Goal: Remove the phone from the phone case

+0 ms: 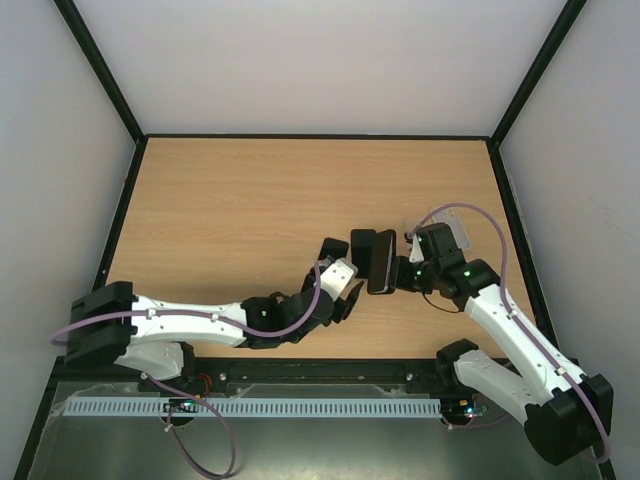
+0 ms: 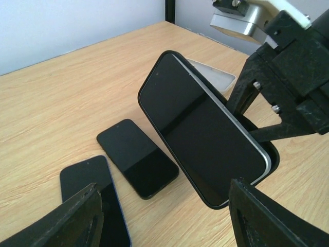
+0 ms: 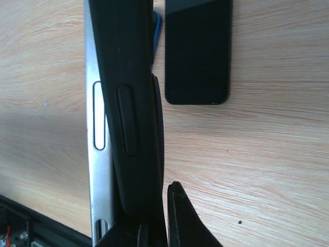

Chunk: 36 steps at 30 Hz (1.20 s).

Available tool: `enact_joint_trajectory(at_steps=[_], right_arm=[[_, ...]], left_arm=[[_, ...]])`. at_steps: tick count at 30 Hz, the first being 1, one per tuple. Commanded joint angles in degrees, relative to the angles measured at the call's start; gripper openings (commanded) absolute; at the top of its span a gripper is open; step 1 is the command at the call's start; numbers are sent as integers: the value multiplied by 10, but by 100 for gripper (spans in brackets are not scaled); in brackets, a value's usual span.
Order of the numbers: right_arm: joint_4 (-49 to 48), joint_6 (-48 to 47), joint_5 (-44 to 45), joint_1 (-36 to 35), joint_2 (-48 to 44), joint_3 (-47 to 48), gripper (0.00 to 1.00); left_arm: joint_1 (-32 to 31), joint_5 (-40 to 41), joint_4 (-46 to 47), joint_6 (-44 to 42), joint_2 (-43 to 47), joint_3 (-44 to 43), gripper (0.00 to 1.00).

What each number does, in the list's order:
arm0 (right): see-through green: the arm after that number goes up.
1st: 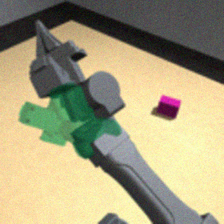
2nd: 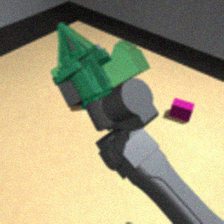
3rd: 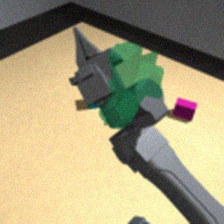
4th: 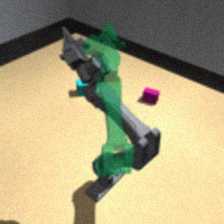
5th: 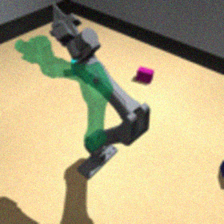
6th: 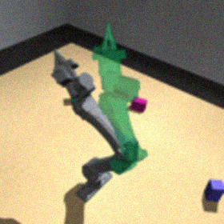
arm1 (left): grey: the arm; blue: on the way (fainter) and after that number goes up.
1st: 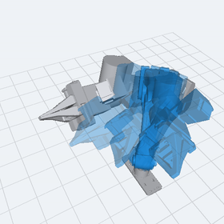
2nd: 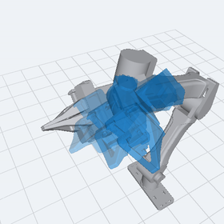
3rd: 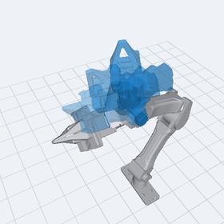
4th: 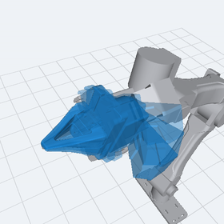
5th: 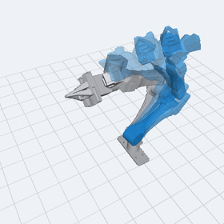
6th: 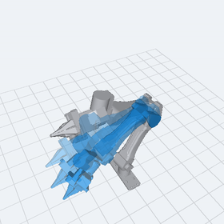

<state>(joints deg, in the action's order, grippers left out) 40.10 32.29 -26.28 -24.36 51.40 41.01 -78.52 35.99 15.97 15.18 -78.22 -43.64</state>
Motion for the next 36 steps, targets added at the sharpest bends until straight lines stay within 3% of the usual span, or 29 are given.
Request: enact_joint_trajectory(at_steps=[1, 11, 18, 22, 29, 36], right_arm=[[-14, -1, 27, 3, 4, -17, 2], [-24, -5, 27, 4, 75, -5, 2], [-37, -4, 24, 5, 105, -2, 2], [-42, -8, 31, 13, 120, -4, 2], [-43, -7, 51, 22, 138, -3, 2], [-34, -15, 95, 30, 169, 8, 2]], left_arm=[[-6, -19, 47, -4, -19, 6, 66], [-7, -74, 116, -37, -71, 16, 64], [-6, -59, 139, -64, -133, 2, 61], [-6, -34, 162, -69, -163, 4, 64], [-6, -56, 211, -68, -206, 7, 68], [0, -81, 234, -85, -242, -6, 60]])
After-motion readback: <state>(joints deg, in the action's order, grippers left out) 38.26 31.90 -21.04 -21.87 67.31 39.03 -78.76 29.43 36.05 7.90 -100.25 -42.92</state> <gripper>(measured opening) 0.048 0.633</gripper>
